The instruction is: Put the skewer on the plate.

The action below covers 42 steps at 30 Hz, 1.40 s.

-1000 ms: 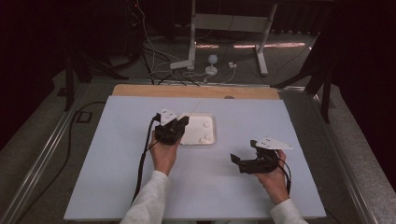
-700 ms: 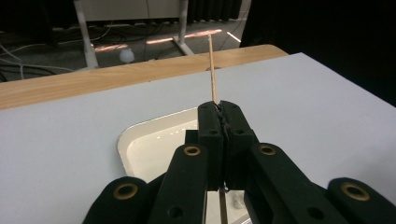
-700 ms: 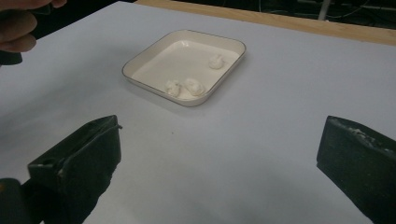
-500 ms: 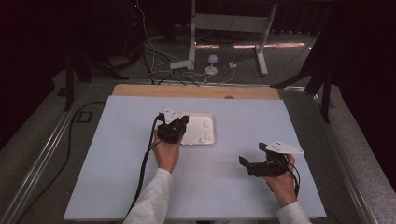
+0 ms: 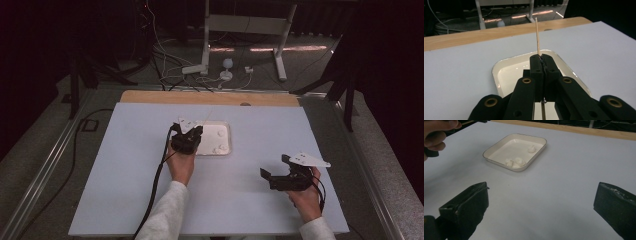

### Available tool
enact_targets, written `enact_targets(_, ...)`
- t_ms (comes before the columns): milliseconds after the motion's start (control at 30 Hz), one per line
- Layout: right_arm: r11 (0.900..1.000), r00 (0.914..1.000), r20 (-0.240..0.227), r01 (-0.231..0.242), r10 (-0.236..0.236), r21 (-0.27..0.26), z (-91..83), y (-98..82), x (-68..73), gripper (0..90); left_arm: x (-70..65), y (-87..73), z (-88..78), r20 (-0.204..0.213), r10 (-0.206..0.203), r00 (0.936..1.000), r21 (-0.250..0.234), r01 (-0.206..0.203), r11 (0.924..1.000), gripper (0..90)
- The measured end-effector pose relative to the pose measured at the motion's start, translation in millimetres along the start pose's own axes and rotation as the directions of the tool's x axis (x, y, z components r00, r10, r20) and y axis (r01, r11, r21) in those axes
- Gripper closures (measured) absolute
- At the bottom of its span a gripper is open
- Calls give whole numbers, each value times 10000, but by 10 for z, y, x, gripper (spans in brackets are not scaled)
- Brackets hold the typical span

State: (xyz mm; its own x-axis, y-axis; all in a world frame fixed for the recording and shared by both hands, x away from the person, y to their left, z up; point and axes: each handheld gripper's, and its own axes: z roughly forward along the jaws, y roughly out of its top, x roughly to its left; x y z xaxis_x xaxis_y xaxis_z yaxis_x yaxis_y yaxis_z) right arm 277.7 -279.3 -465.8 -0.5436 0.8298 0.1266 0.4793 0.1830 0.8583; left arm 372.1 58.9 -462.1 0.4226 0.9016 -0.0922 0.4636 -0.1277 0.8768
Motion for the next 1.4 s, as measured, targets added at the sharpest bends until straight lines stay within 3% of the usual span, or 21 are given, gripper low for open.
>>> enact_targets(233, 10000, 10000, 27, 16, -17, 76, 11, -19, -3, 0, 15, -115, 85, -51, -254, 9997, 351, 255, 9991, 891)
enact_targets(733, 9999, 10000, -18, 84, -84, 100, 20, -27, 14, 0, 22, -244, 226, -321, -316, 9990, 948, 345, 9949, 890)
enact_targets(1200, 9999, 9999, -70, 73, -72, 147, 27, -39, 17, 0, 10, -332, 367, -393, -525, 9978, 1560, 580, 9861, 885)
enact_targets(1400, 9998, 9999, -78, 88, -87, 158, 34, -43, 22, 0, 4, -350, 391, -420, -563, 9975, 1639, 625, 9845, 831)
